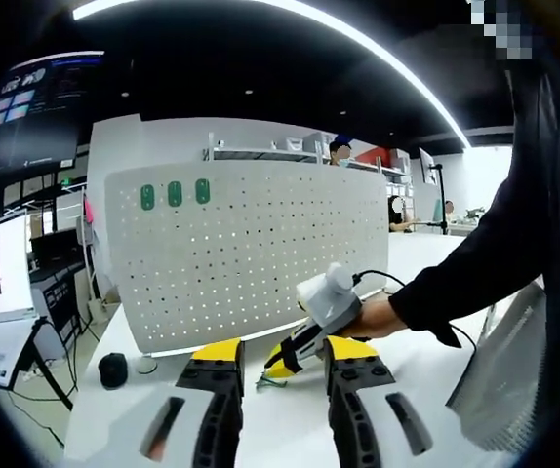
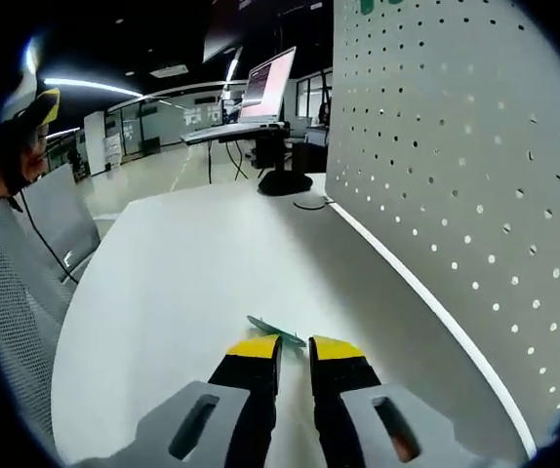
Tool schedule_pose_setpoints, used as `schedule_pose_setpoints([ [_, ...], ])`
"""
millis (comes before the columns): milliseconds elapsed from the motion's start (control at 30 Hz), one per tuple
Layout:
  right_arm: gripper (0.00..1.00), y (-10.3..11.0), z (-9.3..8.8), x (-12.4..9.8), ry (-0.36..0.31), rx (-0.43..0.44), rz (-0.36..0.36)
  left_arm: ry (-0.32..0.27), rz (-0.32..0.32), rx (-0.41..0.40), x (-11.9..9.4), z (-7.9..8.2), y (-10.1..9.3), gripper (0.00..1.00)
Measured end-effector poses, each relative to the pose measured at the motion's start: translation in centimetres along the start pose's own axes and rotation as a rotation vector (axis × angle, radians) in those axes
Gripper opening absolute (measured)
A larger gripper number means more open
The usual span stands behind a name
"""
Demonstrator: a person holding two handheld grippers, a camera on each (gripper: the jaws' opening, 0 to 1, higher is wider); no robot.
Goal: Insert the hook assembly into the mounting plate slot until the hook locks in place.
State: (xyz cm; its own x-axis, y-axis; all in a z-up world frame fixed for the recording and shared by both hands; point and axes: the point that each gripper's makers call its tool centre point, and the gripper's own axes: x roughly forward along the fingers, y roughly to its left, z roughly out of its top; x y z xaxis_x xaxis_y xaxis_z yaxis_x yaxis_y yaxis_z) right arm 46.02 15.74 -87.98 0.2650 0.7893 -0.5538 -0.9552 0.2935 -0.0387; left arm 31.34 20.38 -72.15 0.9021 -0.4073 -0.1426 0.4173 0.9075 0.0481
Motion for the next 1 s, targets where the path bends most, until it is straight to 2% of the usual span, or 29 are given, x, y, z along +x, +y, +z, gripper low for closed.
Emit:
schedule_pose_setpoints([
  [133, 0.04, 0.5, -0.2, -0.2, 0.009, 0.005, 0.016, 0.002, 0.002, 0.0, 0.0, 0.1, -0.1, 0.33],
  [400, 0.02, 2.4, -0.5, -0.3, 0.024, 0.009, 0.089, 0.005, 0.002, 0.002, 0.2, 0.2, -0.5, 0.33],
  [567, 0.02, 2.4, -1.0, 0.1, 0.04, -0.022, 0.08, 0.008, 0.0, 0.0, 0.5, 0.7, -1.3, 0.32],
  [1000, 0.03, 3.0, -0.6, 0.5, 0.016, -0.075, 0.105, 0.019, -0.008, -0.005, 0.9, 1.4, -2.6, 0.32],
])
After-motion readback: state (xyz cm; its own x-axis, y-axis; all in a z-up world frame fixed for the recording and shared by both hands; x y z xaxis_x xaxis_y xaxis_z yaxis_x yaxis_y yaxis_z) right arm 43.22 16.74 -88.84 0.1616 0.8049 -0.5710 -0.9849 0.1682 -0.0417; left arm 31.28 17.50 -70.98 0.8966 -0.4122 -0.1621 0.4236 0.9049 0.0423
